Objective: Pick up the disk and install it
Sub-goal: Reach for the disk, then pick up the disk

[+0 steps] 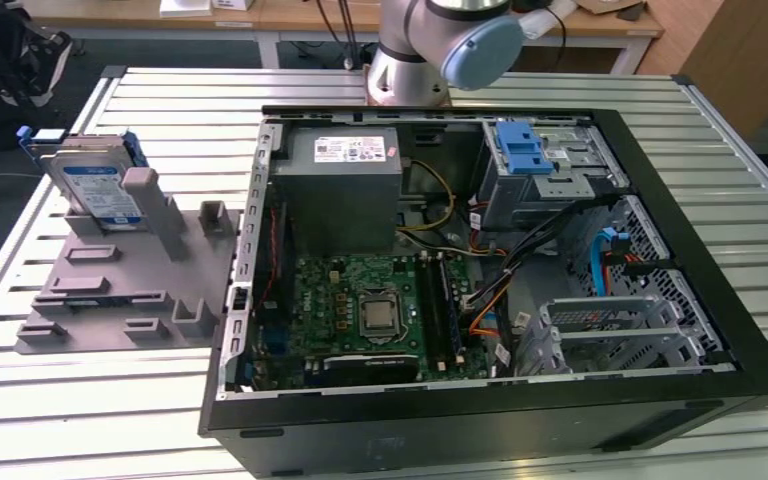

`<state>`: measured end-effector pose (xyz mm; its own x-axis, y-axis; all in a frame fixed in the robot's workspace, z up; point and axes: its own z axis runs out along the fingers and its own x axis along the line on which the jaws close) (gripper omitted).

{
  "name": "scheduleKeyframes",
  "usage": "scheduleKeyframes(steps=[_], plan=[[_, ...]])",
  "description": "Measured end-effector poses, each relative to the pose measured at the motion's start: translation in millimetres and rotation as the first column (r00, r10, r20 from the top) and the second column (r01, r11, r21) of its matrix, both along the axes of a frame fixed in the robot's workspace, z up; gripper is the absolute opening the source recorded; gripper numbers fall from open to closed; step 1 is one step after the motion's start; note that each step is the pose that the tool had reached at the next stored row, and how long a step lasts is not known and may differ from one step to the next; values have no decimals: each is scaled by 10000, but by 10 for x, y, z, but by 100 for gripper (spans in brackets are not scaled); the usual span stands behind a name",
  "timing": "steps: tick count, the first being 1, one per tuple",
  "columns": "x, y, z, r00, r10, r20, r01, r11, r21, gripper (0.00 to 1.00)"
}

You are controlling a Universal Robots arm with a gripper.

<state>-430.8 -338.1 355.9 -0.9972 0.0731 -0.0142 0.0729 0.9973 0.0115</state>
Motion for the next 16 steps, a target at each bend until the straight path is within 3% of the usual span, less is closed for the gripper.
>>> scheduleKeyframes(steps=[7,16], plan=[[-55,4,-8,10000,0,-5,0,10000,0,11],[-62,4,-9,10000,1,-6,-1,10000,0,11]])
